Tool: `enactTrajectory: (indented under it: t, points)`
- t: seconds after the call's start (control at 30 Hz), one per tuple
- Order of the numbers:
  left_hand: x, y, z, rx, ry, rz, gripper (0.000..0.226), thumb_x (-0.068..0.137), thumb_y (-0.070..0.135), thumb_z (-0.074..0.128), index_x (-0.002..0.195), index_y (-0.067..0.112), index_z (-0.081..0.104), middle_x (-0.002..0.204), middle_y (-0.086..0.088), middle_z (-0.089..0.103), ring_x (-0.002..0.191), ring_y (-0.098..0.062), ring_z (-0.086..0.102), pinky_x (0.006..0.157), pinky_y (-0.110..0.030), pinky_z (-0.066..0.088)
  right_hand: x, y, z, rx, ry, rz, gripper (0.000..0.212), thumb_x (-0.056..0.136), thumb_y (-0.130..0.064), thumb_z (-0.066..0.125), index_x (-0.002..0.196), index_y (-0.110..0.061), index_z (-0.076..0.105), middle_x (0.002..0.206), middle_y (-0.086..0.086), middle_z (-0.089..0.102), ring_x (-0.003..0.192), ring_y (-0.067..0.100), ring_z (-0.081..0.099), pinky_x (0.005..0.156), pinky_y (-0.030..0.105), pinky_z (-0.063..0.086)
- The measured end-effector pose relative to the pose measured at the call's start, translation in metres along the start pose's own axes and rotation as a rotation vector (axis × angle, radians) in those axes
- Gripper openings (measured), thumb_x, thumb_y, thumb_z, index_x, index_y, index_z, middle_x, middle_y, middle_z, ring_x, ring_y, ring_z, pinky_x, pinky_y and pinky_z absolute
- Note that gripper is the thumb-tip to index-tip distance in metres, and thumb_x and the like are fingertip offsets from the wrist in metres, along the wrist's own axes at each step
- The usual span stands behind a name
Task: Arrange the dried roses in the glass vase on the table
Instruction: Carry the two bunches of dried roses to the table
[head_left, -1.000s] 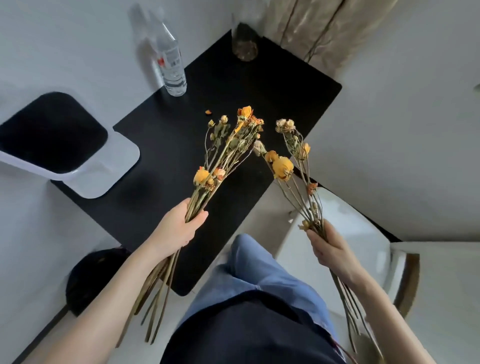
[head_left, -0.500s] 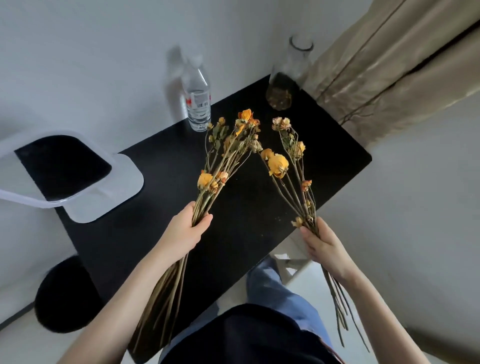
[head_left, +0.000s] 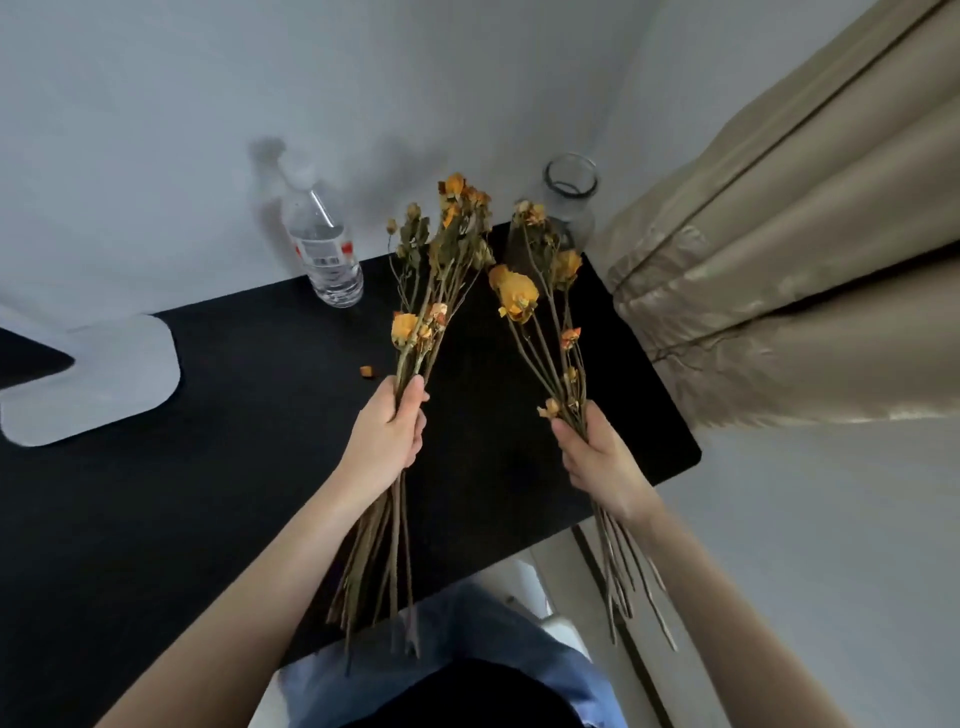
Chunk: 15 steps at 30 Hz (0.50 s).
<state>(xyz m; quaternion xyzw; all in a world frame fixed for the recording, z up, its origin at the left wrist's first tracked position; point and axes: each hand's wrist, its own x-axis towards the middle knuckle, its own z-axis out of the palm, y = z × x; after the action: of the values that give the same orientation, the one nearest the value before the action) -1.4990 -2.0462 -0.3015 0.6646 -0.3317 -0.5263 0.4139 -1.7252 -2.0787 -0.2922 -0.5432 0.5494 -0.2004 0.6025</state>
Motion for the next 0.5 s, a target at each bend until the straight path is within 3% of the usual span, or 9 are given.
enactTrajectory:
  t: [0.2,0.33,0.5]
  points:
    - [0.019,0.004,0.059,-0.181,0.175,-0.012,0.021,0.098,0.036,0.037,0.088,0.02,0.046,0.058,0.004,0.041,0.041,-0.004,0.039,0.037,-0.016,0.037,0.051,-0.012,-0.003,-0.055,-0.082,-0.082,0.008,0.099,-0.026,0.041,0.1,-0.027,0.049,0.059,-0.008,0.04,0.046,0.003,0.035,0.041,0.02,0.031]
    - [0.028,-0.004,0.085,-0.17,0.23,-0.01,0.014,0.099,0.03,0.036,0.089,0.022,0.042,0.062,0.002,0.043,0.044,-0.004,0.042,0.041,-0.015,0.04,0.073,-0.009,0.003,-0.165,-0.08,-0.09,0.008,0.099,-0.026,0.041,0.098,-0.024,0.048,0.065,-0.011,0.047,0.046,-0.001,0.046,0.046,0.014,0.035]
    - [0.045,-0.017,0.101,-0.188,0.194,-0.079,0.016,0.099,0.022,0.039,0.112,0.014,0.041,0.073,0.001,0.05,0.058,-0.006,0.051,0.055,-0.017,0.05,0.096,-0.002,0.002,-0.296,-0.078,-0.079,0.006,0.099,-0.023,0.04,0.1,-0.02,0.045,0.071,-0.013,0.048,0.055,-0.005,0.049,0.049,0.009,0.038]
